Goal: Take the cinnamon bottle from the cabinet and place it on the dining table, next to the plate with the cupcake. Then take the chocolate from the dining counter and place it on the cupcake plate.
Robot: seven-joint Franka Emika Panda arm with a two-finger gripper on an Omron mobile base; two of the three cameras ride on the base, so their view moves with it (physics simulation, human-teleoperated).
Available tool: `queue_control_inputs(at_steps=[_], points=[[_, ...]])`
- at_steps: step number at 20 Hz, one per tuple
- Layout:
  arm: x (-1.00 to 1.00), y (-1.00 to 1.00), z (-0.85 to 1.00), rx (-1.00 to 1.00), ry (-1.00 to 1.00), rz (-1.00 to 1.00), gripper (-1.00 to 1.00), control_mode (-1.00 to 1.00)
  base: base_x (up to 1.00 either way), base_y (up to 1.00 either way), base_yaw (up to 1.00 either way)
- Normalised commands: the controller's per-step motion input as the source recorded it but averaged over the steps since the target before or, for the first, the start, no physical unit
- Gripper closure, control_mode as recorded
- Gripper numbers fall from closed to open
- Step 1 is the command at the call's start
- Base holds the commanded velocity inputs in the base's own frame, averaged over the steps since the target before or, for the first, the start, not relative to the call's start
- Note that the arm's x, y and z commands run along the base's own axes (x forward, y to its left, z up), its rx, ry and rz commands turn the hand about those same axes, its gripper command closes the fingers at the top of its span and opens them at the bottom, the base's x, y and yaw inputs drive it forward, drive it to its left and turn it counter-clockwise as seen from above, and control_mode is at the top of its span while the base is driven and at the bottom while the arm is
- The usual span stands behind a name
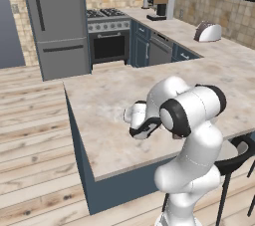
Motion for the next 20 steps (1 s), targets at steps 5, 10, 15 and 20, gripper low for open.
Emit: queue_control_inputs(at_steps=[5, 10, 15, 20], points=[[0.08, -0.01, -0.58, -0.14, -0.20, 0.00, 1.00, -1.00, 0.00, 0.00, 0.00], [0.04, 0.00, -0.50, -0.11, -0.28, 0.00, 1.00, -1.00, 0.00, 0.00, 0.00], [0.05, 0.00, -0.60, -0.06, -0.31, 0.00, 1.00, -1.00, 0.00, 0.00, 0.00], [0.00, 0.01, -0.68, -0.05, -0.28, 0.00, 1.00, -1.00, 0.00, 0.00, 0.00]])
